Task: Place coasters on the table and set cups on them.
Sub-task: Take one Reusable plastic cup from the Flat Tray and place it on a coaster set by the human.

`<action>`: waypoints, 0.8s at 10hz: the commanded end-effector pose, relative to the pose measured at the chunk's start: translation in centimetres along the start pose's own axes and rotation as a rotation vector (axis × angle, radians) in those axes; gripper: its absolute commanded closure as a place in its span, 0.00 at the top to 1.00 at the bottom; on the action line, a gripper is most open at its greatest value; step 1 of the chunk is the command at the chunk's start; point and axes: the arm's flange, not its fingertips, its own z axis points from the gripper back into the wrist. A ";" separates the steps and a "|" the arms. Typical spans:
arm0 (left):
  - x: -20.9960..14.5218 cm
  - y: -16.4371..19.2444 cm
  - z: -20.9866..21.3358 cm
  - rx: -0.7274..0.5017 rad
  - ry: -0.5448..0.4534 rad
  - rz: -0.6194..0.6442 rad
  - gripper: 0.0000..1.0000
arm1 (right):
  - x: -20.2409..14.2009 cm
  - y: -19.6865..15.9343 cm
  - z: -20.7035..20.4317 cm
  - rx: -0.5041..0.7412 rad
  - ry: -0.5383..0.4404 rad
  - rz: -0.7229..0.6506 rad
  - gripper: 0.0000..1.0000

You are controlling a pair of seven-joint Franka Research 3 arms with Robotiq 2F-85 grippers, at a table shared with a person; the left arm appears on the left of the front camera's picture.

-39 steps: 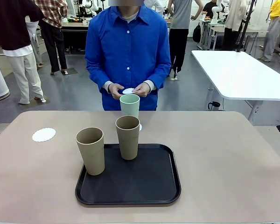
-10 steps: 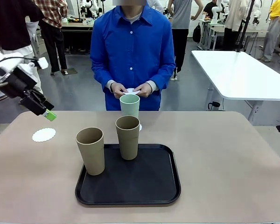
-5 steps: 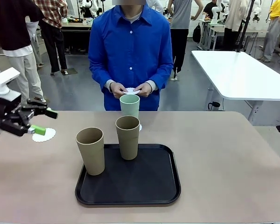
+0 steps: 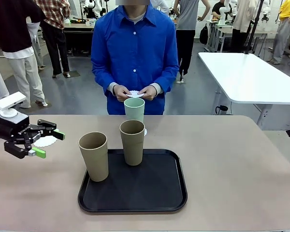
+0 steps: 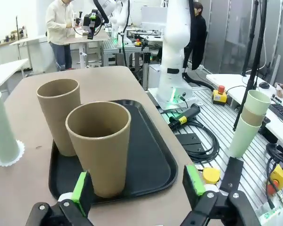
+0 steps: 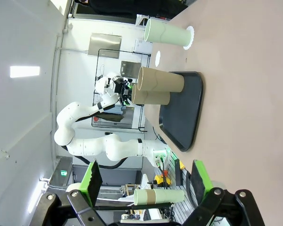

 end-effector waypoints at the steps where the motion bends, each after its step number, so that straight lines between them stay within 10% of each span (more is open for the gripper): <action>1: 0.3 0.2 -0.2 0.057 -0.035 -0.023 1.00 | -0.1 0.0 -0.1 0.009 -0.001 0.002 1.00; 8: -1.8 1.4 -0.8 0.048 -0.037 0.005 1.00 | -0.1 0.0 -0.1 0.009 -0.001 0.002 1.00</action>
